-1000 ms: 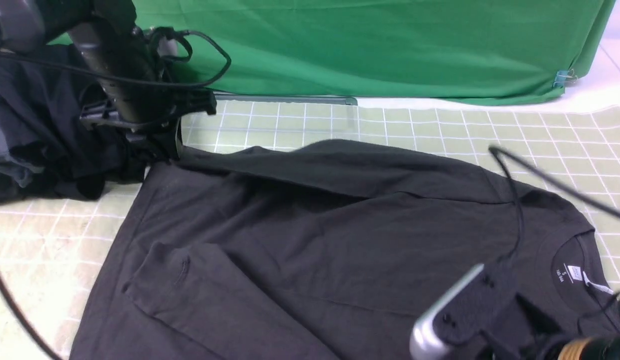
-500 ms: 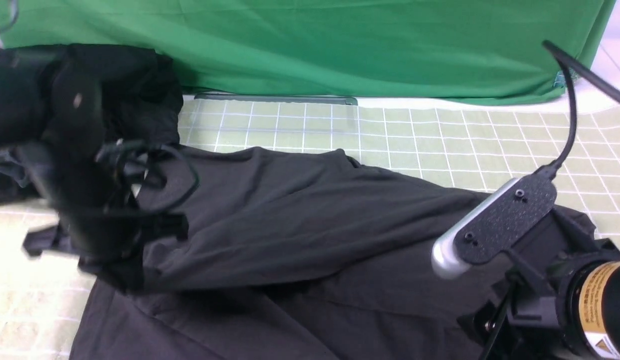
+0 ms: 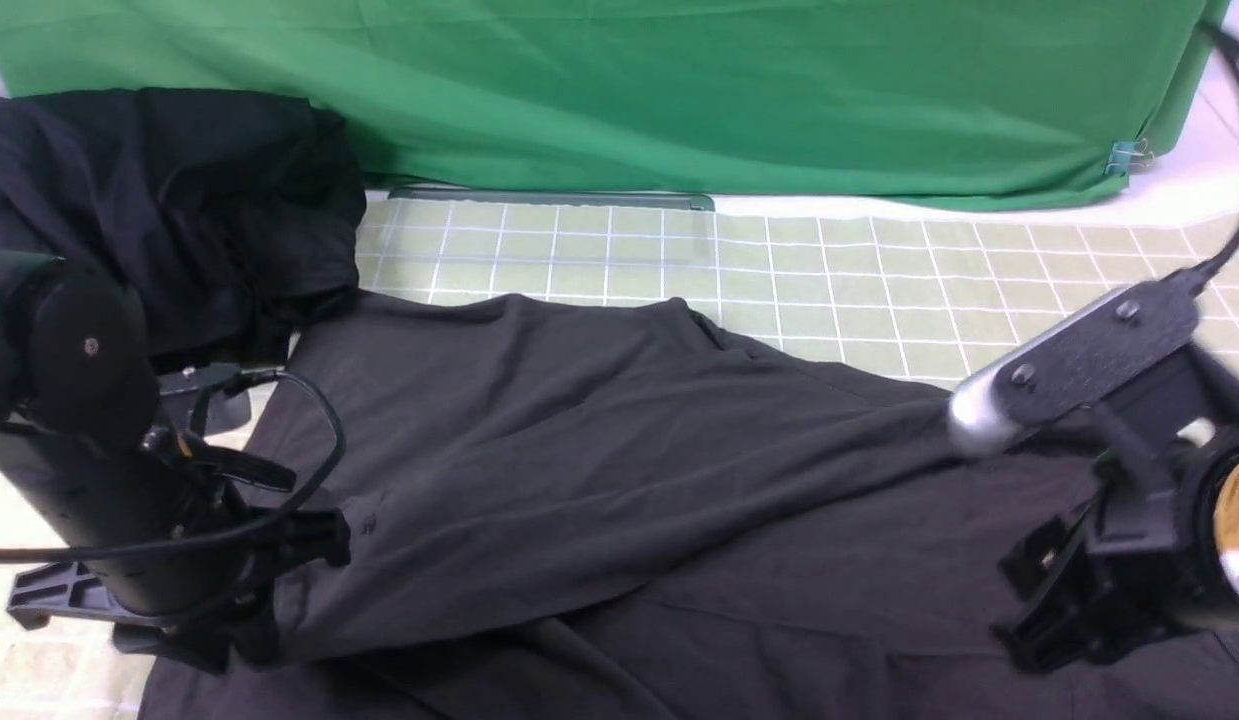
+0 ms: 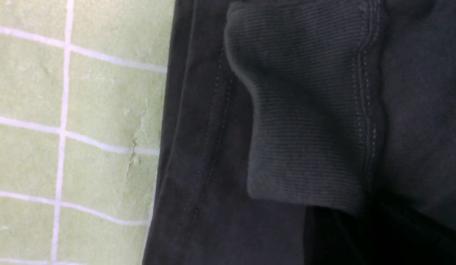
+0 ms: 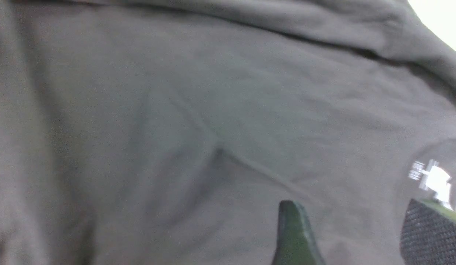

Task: Fold a long-sleeved shirt over a green coffee tablecloth.
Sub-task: 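Fold the left side of the dark shirt inward over its body with the left gripper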

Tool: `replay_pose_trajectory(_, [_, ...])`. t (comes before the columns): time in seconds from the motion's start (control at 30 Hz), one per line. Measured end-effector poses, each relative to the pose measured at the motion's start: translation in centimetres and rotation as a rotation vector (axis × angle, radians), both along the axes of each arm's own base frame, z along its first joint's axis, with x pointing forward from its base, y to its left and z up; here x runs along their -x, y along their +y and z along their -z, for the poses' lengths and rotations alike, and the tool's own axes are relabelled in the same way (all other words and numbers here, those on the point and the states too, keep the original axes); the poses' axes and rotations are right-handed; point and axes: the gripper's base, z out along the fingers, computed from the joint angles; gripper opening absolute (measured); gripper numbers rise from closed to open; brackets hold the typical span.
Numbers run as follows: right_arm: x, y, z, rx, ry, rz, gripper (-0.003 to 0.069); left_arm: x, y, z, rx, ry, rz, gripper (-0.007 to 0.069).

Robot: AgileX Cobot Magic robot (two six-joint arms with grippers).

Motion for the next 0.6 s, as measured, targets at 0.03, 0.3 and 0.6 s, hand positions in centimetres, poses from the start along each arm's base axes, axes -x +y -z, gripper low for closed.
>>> replay_pose_trajectory(0.03, [-0.3, -0.5, -0.2, 0.009, 0.003, 0.028, 0.0379, 0.2, 0.1, 0.0, -0.013, 0.018, 0.005, 0.0288])
replay_pose_trajectory(0.3, [-1.2, -2.1, -0.2, 0.014, 0.045, 0.082, 0.0379, 1.8, 1.1, -0.1, -0.115, 0.149, 0.039, 0.0519])
replay_pose_trajectory(0.6, [-1.3, -1.4, -0.3, -0.038, 0.021, 0.028, 0.0379, 4.8, 1.8, 0.8, -0.083, 0.042, 0.035, 0.0554])
